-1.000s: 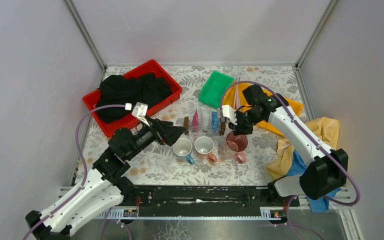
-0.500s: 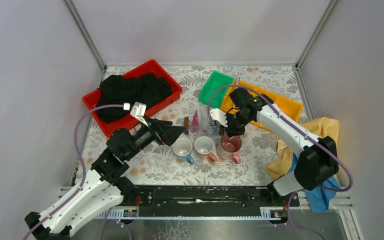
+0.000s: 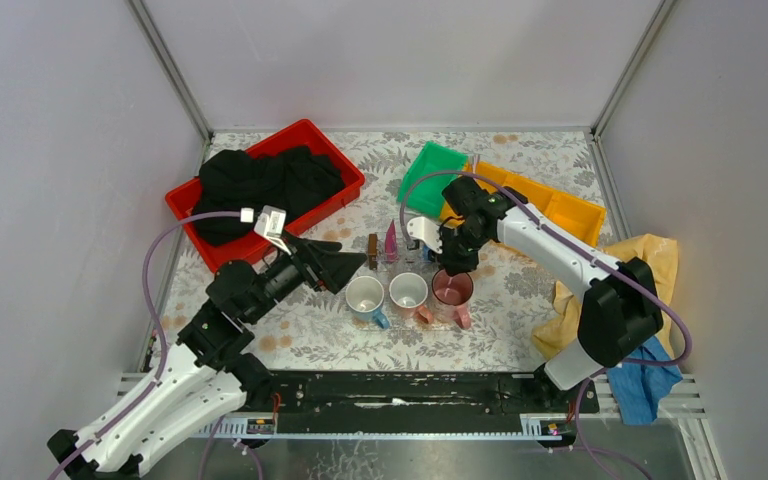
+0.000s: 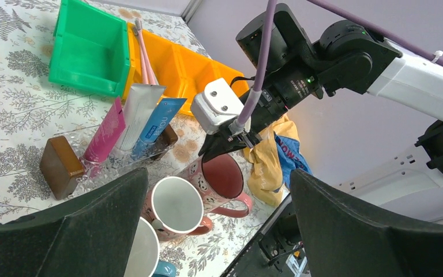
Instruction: Prepare toiletry sets of a toothbrush and toothpaste on the tray
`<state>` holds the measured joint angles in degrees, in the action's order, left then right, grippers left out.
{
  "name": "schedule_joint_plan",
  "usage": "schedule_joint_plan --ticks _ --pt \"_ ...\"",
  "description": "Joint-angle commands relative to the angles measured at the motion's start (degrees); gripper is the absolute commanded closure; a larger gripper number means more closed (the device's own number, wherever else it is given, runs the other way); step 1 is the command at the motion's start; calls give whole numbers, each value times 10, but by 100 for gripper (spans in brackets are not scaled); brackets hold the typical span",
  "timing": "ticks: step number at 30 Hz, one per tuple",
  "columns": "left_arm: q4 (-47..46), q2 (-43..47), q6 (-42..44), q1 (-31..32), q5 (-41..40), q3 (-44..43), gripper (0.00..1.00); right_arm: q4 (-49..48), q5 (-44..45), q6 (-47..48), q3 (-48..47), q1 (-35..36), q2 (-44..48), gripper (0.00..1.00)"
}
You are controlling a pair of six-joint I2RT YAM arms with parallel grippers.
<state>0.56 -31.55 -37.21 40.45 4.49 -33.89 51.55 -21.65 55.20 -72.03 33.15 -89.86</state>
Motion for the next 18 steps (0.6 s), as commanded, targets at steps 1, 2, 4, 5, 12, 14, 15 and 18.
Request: schedule_joint_plan --ticks 1,2,4,5,12,14,15,18 --pt "-4 9 3 -3 -8 -3 0 -8 0 -33 -34 10 4 100" --pt "-5 10 3 -2 -9 -3 0 -10 1 -36 -33 11 3 99" --pt "-5 10 2 -3 -8 -2 0 -12 3 -40 -32 12 1 99" --pt "-6 11 1 -3 -8 -2 0 -12 5 -41 -33 12 0 98" --pt "-3 14 1 -2 -8 -2 0 -14 7 -48 -30 15 -5 94" --pt "-3 14 1 -3 -9 -3 0 -12 2 -48 -27 16 -6 93" --pt "-4 14 1 -3 -9 -2 0 -11 2 -48 -26 16 -6 93" --pt "-5 14 1 -3 -9 -2 0 -8 -3 -46 -21 18 -5 89"
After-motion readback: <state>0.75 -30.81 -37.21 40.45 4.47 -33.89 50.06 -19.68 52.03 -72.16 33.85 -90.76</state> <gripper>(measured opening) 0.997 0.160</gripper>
